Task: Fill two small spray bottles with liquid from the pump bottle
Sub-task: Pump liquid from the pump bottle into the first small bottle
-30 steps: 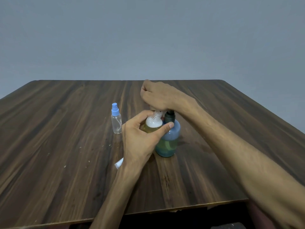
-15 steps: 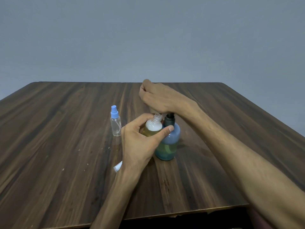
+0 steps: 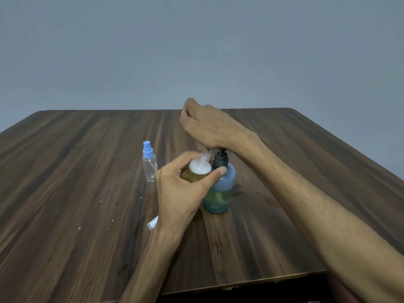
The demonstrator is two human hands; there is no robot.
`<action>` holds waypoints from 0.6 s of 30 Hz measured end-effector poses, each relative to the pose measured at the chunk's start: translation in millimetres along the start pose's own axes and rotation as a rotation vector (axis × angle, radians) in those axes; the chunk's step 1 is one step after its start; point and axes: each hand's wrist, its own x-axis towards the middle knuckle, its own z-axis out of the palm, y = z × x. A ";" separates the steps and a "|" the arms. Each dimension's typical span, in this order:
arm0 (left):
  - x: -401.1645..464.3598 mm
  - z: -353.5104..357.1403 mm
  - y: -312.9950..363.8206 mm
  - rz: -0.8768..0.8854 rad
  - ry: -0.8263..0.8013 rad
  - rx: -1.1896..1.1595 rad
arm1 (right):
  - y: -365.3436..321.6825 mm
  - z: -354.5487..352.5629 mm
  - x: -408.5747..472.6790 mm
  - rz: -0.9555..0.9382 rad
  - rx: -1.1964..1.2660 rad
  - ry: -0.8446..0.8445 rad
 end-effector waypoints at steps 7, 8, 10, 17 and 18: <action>0.7 -0.1 -1.8 -0.006 -0.004 -0.007 | -1.7 -0.9 -0.6 0.003 -0.012 0.005; 1.1 0.0 -2.6 0.001 -0.011 -0.003 | -0.9 0.6 -0.7 0.011 -0.017 -0.013; 0.7 0.1 -2.7 0.002 -0.016 -0.005 | 0.2 3.0 -1.0 0.012 -0.032 -0.037; 0.8 -1.3 -3.6 0.014 -0.011 0.006 | -2.0 0.2 -3.3 -0.022 -0.009 -0.020; 1.0 -1.7 -3.0 0.020 -0.019 0.003 | -1.5 -0.3 -4.3 -0.031 0.012 0.020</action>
